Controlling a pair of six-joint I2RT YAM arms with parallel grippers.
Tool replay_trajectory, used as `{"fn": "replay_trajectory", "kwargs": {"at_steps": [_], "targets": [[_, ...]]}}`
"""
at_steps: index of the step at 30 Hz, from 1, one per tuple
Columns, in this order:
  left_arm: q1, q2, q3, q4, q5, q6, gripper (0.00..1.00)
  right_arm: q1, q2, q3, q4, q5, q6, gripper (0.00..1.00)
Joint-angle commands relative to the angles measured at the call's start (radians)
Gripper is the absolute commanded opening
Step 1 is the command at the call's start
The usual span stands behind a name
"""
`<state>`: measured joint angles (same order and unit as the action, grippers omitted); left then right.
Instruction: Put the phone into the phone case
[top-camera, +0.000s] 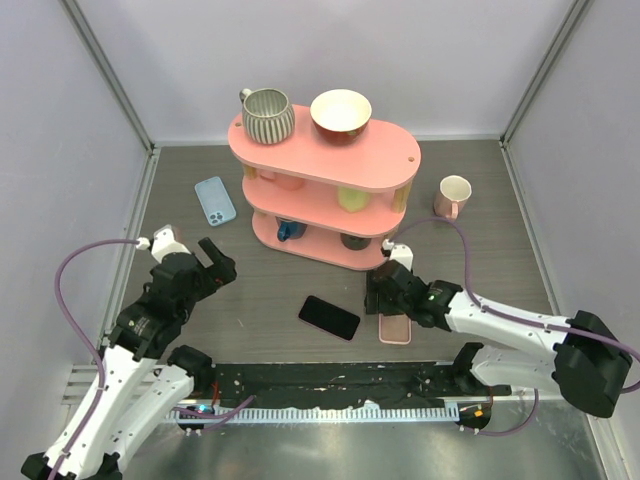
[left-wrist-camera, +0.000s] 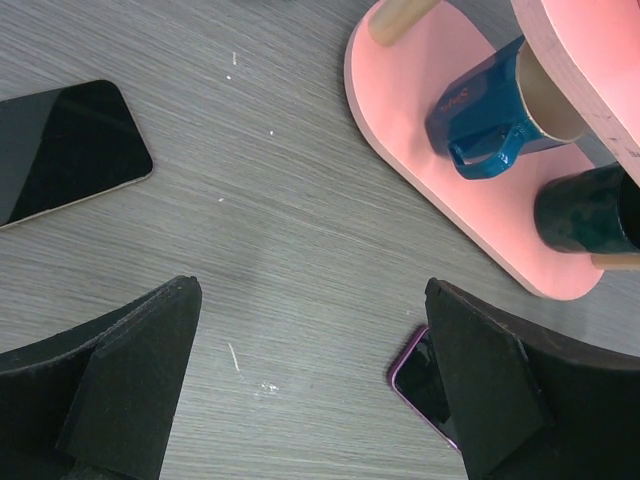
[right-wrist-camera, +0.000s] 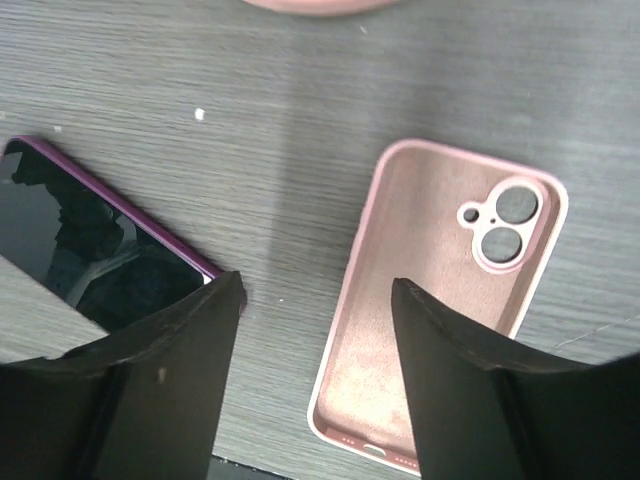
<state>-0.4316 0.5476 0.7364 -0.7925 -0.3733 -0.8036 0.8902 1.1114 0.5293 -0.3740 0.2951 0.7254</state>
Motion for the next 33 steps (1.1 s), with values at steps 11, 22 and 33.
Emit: {"fn": "replay_trajectory", "kwargs": {"at_steps": [11,22,33], "targets": [[0.005,-0.254,0.015,0.045,0.010,0.087,1.00,0.096,0.040,0.132,0.230,-0.090,-0.380,0.83],[0.004,-0.282,0.041,0.006,-0.036,0.084,1.00,0.263,0.356,0.308,0.255,-0.158,-0.635,0.85],[0.004,-0.275,0.041,0.001,-0.039,0.081,1.00,0.285,0.515,0.402,0.129,-0.180,-0.685,0.86]]}}
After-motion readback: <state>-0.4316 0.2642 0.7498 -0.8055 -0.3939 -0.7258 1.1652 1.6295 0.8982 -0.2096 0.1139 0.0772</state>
